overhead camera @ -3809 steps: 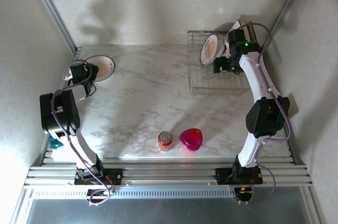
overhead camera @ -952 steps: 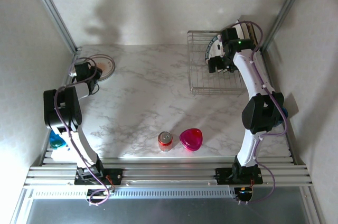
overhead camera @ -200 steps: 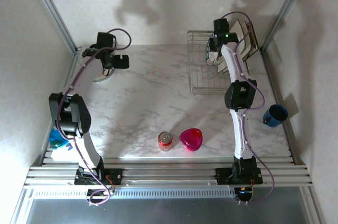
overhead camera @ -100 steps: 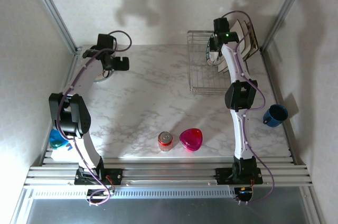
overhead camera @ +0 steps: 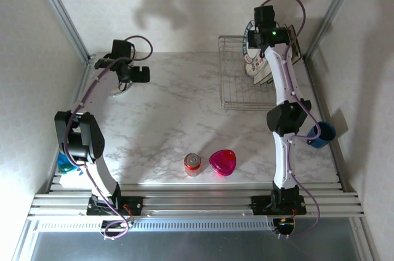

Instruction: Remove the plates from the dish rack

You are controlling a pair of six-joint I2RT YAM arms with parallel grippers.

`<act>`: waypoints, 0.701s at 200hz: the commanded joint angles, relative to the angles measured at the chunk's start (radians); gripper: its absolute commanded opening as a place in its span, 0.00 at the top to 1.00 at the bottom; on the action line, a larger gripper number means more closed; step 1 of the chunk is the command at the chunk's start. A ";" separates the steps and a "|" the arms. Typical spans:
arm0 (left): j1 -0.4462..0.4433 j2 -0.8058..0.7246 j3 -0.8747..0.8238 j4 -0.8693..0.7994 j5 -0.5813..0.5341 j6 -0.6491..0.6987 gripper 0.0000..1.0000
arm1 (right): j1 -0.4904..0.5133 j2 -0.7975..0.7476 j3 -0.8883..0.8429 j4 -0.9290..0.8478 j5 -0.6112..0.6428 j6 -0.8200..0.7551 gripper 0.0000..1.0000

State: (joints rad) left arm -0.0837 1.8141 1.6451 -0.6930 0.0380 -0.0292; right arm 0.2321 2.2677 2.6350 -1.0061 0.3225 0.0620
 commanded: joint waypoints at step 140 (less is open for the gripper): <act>-0.004 -0.035 -0.017 -0.013 0.001 0.005 0.00 | -0.014 -0.594 -0.869 0.522 -0.801 0.299 1.00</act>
State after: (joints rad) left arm -0.0837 1.8126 1.6341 -0.6937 0.0376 -0.0288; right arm 0.2657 1.7569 1.8996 -0.7559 -0.0982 0.1921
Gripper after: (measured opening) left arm 0.995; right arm 0.112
